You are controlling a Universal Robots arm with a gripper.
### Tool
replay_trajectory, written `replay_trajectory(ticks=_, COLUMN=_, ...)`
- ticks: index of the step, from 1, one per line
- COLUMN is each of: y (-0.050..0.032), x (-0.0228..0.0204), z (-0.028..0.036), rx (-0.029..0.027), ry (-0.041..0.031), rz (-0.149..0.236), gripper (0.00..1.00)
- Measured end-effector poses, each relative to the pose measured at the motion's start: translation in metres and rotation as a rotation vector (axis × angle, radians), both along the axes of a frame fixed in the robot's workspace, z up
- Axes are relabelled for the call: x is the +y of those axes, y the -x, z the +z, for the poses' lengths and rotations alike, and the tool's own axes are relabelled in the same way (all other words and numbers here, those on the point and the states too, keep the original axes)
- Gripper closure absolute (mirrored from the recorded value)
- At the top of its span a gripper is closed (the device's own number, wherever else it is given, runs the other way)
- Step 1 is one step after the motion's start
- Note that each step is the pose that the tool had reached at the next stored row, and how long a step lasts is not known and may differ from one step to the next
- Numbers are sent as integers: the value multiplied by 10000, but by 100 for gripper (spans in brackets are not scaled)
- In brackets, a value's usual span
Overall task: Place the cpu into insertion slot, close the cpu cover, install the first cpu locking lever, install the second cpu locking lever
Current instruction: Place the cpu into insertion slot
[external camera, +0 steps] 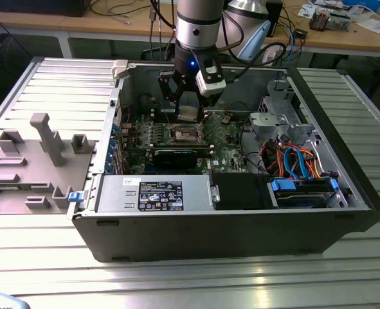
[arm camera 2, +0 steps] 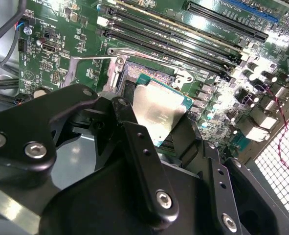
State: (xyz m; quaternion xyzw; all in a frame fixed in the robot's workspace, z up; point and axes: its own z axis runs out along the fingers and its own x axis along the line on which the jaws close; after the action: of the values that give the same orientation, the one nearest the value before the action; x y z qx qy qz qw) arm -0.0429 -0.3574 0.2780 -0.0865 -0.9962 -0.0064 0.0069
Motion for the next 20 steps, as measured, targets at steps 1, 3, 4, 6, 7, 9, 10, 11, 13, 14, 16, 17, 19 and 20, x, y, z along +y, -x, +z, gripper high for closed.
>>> replay_trajectory(ticks=1, y=0, x=0, z=-1, rx=0, ry=-1, rz=-8, gripper=45)
replay_trajectory(ticks=3, y=0, x=0, z=-1, rx=0, ry=-1, rz=-22, gripper=45)
replay_trajectory(ticks=4, y=0, x=0, z=-1, rx=-1, ry=-1, rz=-28, gripper=45)
replay_trajectory(ticks=6, y=0, x=0, z=-2, rx=0, ry=-1, rz=-39, gripper=45)
replay_trajectory(ticks=7, y=0, x=0, z=-2, rx=-1, ry=-2, rz=-45, gripper=45)
replay_trajectory(ticks=9, y=0, x=0, z=-2, rx=0, ry=-1, rz=-58, gripper=45)
replay_trajectory(ticks=10, y=0, x=0, z=-2, rx=0, ry=-1, rz=-64, gripper=45)
replay_trajectory(ticks=11, y=0, x=0, z=-2, rx=0, ry=-1, rz=-70, gripper=45)
replay_trajectory(ticks=13, y=0, x=0, z=-3, rx=0, ry=-1, rz=-85, gripper=45)
replay_trajectory(ticks=14, y=0, x=0, z=-3, rx=-1, ry=-1, rz=-97, gripper=45)
replay_trajectory(ticks=16, y=0, x=0, z=-4, rx=0, ry=-1, rz=-121, gripper=45)
replay_trajectory(ticks=17, y=0, x=0, z=-4, rx=0, ry=-1, rz=-131, gripper=45)
replay_trajectory(ticks=19, y=0, x=0, z=-11, rx=-1, ry=2, rz=-428, gripper=45)
replay_trajectory(ticks=20, y=0, x=0, z=-17, rx=0, ry=3, rz=-672, gripper=45)
